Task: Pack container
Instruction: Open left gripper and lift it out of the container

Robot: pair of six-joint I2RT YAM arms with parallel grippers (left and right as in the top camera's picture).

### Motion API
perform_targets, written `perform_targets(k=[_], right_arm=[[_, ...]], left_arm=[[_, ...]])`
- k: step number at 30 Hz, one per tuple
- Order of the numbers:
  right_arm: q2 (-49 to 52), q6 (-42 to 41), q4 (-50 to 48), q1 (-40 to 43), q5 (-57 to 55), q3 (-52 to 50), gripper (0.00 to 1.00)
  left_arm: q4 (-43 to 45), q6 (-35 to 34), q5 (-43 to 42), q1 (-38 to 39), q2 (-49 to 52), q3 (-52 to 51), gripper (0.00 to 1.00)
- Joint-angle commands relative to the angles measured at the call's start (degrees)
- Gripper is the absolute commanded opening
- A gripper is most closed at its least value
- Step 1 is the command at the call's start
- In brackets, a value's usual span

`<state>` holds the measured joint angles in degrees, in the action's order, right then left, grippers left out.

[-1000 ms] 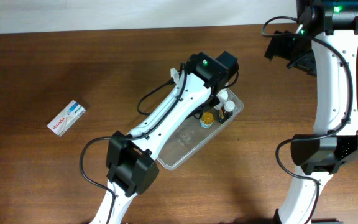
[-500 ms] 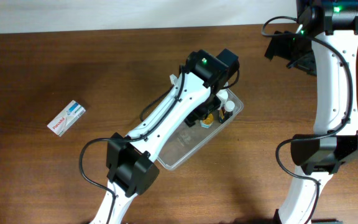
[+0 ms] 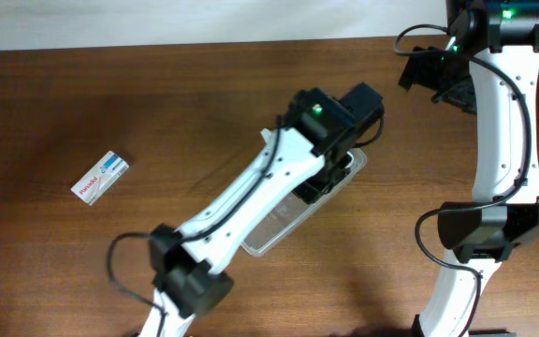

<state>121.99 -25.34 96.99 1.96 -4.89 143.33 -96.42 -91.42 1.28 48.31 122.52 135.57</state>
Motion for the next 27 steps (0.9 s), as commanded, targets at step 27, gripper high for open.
perform_targets(k=[27], right_arm=[[0.1, -0.3, 0.1, 0.3, 0.1, 0.9, 0.98]], left_arm=[[17.7, -22.6, -1.4, 6.8, -21.0, -52.6, 0.13]])
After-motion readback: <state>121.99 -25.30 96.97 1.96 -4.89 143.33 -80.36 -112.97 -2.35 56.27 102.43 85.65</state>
